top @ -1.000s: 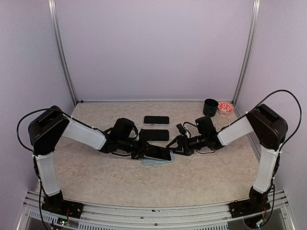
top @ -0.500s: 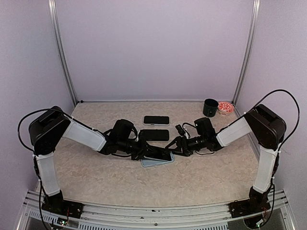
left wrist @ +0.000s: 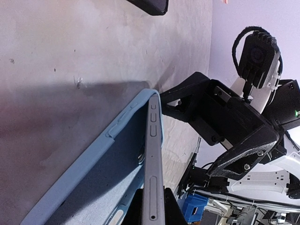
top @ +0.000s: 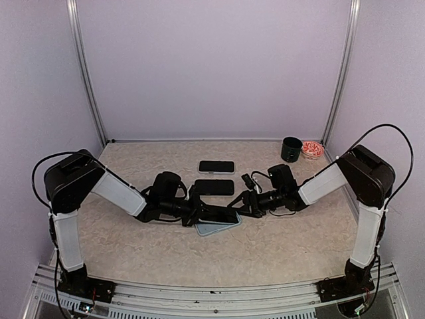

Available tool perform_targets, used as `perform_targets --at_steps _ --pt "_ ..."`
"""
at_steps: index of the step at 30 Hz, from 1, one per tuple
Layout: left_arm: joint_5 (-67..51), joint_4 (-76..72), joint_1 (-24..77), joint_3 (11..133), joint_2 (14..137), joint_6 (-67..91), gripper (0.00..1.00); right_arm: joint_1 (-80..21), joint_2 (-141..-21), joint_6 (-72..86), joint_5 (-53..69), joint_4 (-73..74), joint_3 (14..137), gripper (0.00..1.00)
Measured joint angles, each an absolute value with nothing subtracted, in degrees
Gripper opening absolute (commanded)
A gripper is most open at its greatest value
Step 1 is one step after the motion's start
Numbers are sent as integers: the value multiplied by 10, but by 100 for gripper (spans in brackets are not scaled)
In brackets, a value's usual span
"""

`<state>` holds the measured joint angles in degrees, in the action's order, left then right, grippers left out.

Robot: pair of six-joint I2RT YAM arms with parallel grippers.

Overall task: Put the phone into the phone case
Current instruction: Install the phone on the phone case.

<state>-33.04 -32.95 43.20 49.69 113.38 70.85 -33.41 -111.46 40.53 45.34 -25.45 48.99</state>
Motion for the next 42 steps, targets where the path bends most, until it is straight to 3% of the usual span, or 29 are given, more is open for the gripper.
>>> perform_targets --at_steps 42 --pt "-281 -410 443 426 1113 792 0 -386 -1080 399 415 -257 450 84"
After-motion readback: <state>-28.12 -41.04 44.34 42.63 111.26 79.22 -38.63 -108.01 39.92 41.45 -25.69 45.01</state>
